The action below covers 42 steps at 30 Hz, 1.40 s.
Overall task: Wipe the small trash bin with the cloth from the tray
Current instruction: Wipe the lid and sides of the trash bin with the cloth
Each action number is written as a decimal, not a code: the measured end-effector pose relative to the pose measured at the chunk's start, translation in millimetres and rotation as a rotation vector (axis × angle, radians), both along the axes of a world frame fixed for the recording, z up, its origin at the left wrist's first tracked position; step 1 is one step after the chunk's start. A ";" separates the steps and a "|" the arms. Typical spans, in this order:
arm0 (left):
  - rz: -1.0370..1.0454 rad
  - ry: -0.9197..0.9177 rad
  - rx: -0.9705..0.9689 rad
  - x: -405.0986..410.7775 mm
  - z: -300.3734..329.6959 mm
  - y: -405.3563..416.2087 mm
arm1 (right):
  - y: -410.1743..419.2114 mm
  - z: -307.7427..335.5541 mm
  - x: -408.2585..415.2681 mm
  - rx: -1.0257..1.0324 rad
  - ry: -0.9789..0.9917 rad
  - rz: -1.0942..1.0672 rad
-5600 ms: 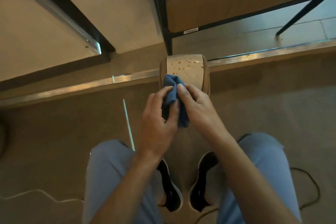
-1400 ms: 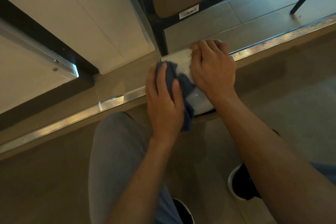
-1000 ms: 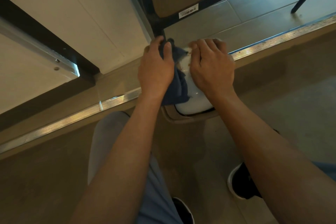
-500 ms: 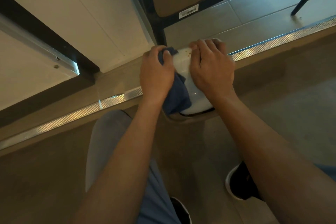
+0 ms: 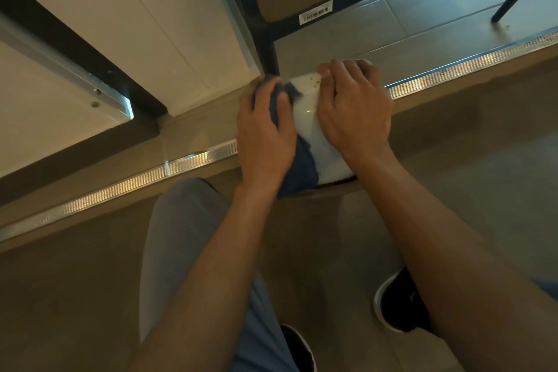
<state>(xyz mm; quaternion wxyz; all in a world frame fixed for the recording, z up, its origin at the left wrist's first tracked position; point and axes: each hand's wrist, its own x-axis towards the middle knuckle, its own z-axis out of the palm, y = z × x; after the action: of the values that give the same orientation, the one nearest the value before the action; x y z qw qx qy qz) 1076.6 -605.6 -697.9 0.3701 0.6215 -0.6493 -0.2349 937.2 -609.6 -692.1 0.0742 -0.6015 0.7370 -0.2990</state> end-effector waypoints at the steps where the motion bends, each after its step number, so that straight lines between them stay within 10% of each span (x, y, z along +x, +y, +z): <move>1: 0.008 -0.033 0.048 -0.1 7.2 -17.2 | -0.3 -0.6 0.0 0.005 -0.004 0.000; 10: -0.057 -0.252 -0.141 -6.8 -21.7 50.9 | 0.6 -1.3 0.7 -0.005 -0.018 0.004; 21: 0.043 0.142 0.281 7.0 13.2 -42.7 | 2.5 0.9 0.5 0.019 -0.034 0.023; 26: 0.095 0.134 0.075 -5.2 -6.8 26.0 | 1.7 3.2 1.9 0.026 -0.025 0.011; 42: -0.070 -0.302 -0.017 -8.0 9.6 -5.1 | 0.8 2.5 2.0 0.021 -0.038 0.006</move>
<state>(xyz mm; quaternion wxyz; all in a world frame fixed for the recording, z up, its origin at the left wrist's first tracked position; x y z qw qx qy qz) 1068.6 -610.6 -688.4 0.2651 0.6238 -0.7207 -0.1458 939.2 -608.8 -689.6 0.0952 -0.5973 0.7367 -0.3024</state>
